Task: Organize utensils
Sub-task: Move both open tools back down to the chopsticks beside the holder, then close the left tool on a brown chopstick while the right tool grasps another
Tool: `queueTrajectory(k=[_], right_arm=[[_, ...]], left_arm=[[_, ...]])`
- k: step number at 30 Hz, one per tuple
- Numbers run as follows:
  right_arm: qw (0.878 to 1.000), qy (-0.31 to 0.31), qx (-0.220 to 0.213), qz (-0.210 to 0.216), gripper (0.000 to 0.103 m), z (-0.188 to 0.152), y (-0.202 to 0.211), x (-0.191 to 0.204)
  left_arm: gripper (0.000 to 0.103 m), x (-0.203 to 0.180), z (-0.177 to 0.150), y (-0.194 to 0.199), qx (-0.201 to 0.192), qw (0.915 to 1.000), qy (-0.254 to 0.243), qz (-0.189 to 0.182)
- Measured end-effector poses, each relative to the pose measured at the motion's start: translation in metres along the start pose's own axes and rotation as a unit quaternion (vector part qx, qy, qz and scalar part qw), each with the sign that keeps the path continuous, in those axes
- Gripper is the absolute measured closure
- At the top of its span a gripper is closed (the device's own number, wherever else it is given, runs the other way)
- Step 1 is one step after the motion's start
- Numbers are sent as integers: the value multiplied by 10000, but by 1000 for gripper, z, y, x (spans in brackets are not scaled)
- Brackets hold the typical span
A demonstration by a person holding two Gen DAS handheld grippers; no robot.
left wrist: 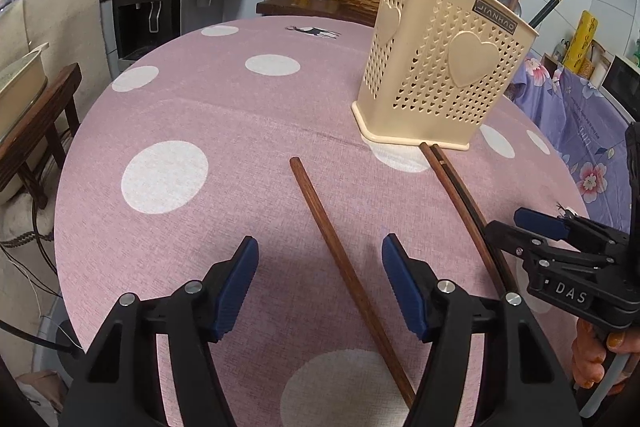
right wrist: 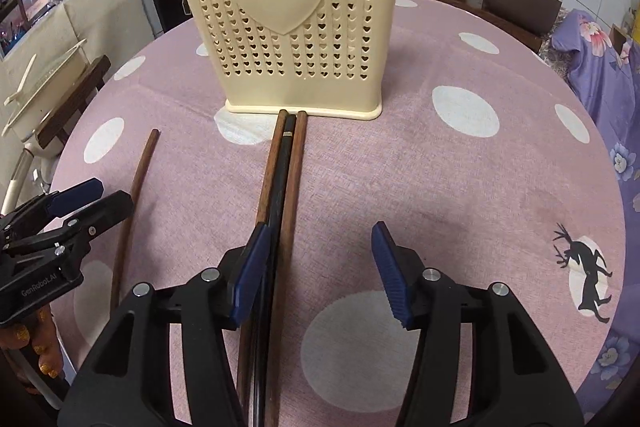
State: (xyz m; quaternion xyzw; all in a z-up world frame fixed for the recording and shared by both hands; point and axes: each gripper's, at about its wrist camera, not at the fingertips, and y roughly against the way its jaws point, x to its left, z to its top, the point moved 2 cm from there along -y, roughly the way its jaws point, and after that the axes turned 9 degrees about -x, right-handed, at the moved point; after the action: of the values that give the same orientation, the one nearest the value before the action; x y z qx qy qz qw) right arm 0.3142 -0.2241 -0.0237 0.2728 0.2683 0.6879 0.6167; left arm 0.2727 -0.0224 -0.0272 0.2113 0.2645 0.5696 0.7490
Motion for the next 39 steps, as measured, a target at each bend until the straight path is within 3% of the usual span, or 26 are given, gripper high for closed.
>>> queueTrajectory(k=[3, 7, 12, 21, 27, 39], right_arm=[[9994, -50, -5, -334, 54, 3, 3, -9], [9992, -394, 15, -38, 56, 4, 6, -20], [9997, -190, 119, 39, 56, 4, -1, -8], [9995, -67, 192, -233, 58, 8, -10, -8], [9992, -28, 243, -318, 63, 16, -17, -3], [9990, -110, 302, -303, 77, 41, -43, 5]], left_arm=[[39, 0, -1, 0, 8, 10000, -4, -2], [40, 1, -1, -2, 47, 10000, 8, -6], [42, -4, 0, -3, 56, 10000, -22, -38], [45, -6, 1, -6, 90, 9998, -147, 65], [54, -9, 9, -16, 207, 9993, -256, 190], [80, -18, 25, -40, 228, 9982, -287, 468]])
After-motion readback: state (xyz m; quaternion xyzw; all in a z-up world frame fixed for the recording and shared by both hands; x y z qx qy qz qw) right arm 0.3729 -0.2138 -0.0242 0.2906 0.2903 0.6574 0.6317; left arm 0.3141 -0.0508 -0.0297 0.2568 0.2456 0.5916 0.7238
